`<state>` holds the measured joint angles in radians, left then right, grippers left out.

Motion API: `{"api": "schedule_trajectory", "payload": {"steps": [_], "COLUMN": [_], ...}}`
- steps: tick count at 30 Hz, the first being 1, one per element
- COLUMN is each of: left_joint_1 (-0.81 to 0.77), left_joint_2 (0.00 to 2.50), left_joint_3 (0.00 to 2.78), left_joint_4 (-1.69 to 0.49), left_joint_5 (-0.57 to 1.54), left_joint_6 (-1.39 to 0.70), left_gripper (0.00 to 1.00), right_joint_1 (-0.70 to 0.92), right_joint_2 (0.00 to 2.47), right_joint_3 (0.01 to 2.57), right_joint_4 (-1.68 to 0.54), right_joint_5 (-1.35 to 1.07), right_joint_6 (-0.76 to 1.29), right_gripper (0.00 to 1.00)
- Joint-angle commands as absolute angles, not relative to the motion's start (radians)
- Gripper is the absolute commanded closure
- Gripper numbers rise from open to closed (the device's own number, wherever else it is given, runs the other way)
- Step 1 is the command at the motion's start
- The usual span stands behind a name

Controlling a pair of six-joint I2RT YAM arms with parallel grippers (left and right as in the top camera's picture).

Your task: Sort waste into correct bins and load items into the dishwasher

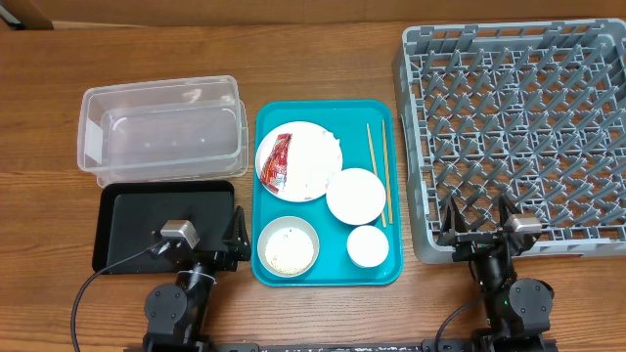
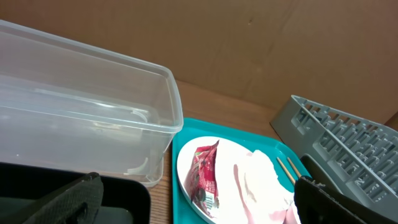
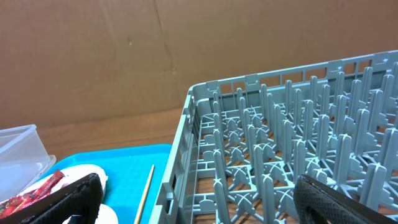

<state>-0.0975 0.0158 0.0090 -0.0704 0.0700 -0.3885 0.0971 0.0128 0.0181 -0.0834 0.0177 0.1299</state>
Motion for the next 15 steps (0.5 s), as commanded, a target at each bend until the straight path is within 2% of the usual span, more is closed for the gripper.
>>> {"api": "schedule_trajectory", "payload": {"steps": [1, 9, 15], "left_joint_1": [-0.098, -0.098, -0.099], "left_joint_2": [0.008, 0.008, 0.009], "left_joint_3": [0.005, 0.005, 0.005], "left_joint_4": [-0.076, -0.056, -0.063], "left_joint_5": [0.021, 0.026, 0.148], "left_joint_6": [-0.365, -0.400, -0.413], "left_gripper": [0.00, 0.00, 0.00], "right_joint_1": [0.094, 0.094, 0.094], "right_joint_2": [0.003, 0.003, 0.003], "right_joint_3": [0.008, 0.008, 0.008], "right_joint_4": [-0.080, -0.080, -0.077], "right_joint_5": [0.021, 0.021, -0.033], "right_joint_6": [0.130, 0.130, 0.130], "right_gripper": [0.00, 0.00, 0.00]}}
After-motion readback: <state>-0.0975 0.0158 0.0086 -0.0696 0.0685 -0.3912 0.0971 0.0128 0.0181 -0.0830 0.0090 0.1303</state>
